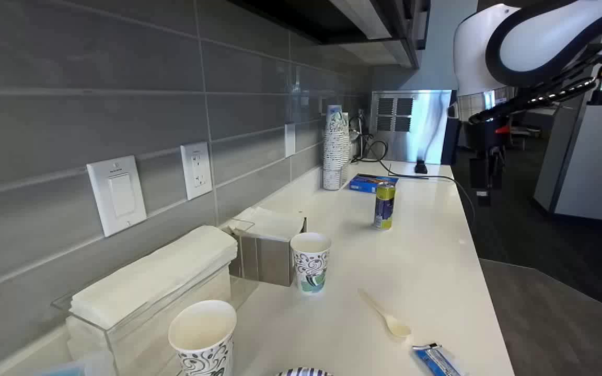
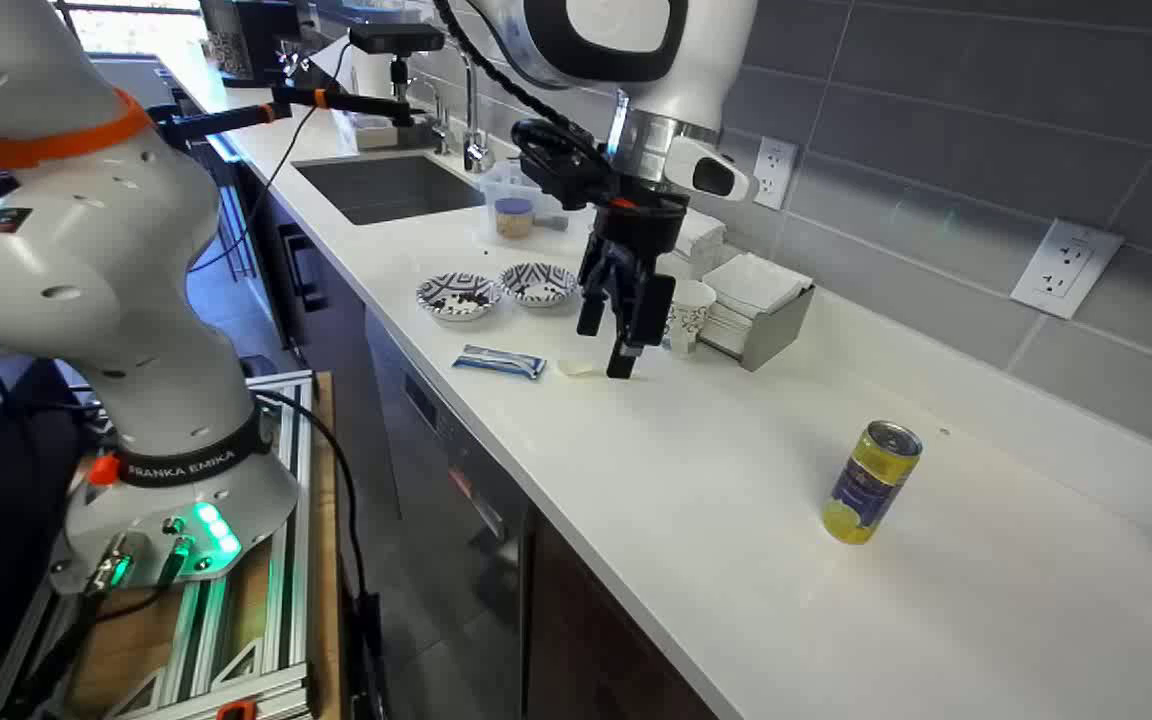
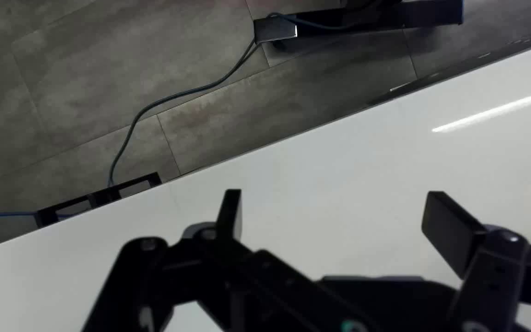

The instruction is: Pick up the two bowls and move them to the right

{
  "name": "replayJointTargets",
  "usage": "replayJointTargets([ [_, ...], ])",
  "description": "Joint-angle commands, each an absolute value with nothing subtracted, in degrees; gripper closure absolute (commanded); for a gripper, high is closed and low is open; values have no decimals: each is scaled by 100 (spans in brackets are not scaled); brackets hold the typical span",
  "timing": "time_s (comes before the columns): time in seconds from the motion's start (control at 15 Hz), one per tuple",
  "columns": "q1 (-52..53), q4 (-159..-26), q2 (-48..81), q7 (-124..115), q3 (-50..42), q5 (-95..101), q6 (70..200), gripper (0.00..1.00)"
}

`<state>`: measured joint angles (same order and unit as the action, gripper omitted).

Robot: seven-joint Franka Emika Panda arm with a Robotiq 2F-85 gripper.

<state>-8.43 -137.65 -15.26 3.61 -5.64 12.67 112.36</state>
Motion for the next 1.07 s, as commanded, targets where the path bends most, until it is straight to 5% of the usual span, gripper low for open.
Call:
replayJointTargets([
  [0.0, -799, -13759, -1526, 352, -604, 1276, 11226, 0],
  [1.0, 69, -13881, -1467, 998, 34, 1047, 11753, 0],
])
